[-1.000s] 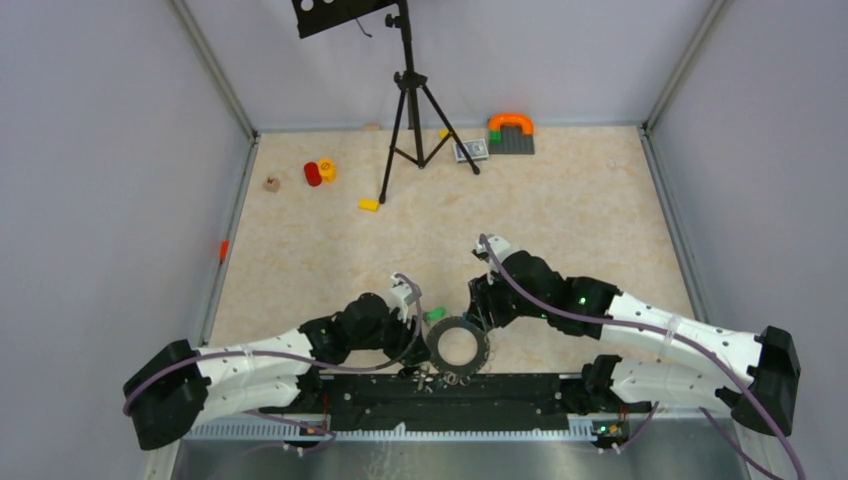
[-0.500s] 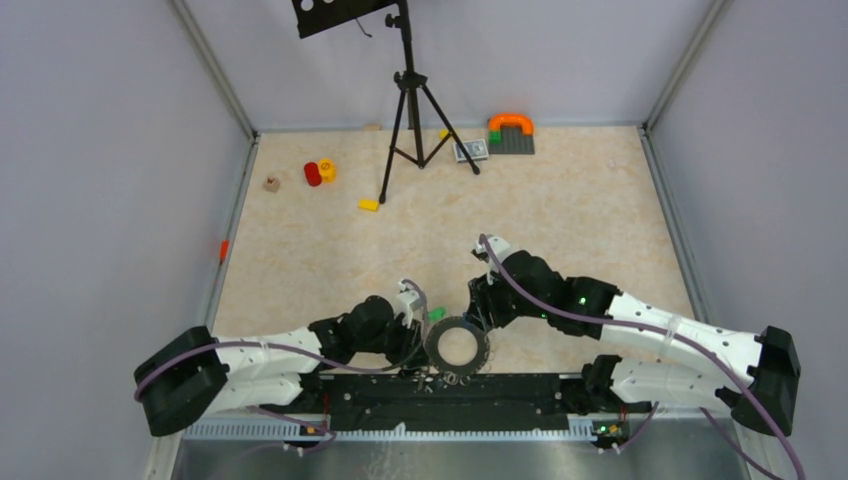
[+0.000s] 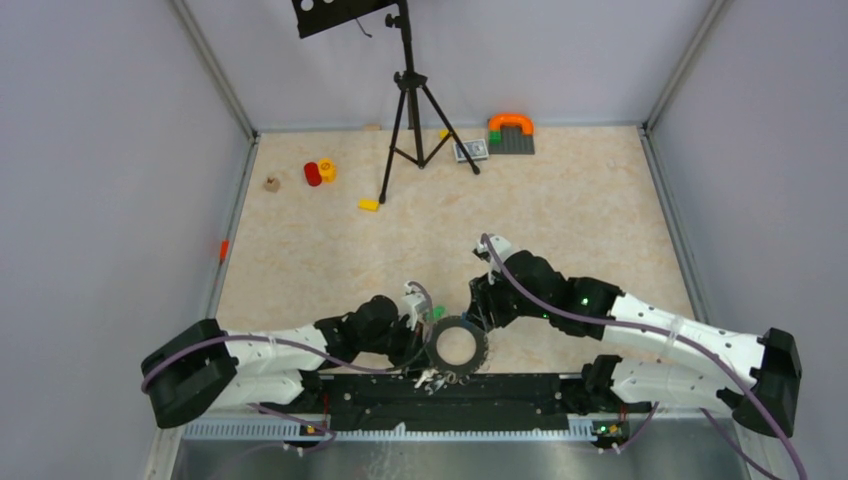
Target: Remove the keys from the keyring
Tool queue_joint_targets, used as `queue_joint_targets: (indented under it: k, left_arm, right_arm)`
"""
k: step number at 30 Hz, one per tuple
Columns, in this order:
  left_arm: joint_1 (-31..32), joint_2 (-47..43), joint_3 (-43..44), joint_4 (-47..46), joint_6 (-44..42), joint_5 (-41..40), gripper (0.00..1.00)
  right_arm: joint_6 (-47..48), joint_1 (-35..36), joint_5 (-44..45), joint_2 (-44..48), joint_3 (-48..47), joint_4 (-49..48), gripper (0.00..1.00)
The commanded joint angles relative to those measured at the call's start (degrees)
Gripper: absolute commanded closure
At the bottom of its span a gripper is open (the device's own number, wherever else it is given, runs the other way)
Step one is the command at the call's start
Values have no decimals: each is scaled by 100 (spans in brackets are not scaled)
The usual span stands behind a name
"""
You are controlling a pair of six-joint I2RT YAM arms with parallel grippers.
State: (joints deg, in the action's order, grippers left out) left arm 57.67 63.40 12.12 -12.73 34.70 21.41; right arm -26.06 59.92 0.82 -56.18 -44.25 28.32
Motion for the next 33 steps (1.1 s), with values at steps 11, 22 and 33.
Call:
queue_joint_targets:
  k: [11, 22, 33]
  left_arm:
    - [41, -711, 955, 899, -508, -497, 100]
    - [41, -1241, 1604, 1072, -653, -424, 100]
    - [42, -1189, 2811, 1593, -934, -125, 100]
  right_arm:
    - [125, -11, 275, 522, -2, -70, 53]
    - [554, -14, -40, 1453, 298, -534, 52]
    - [1465, -8, -1281, 2866, 1077, -1911, 55]
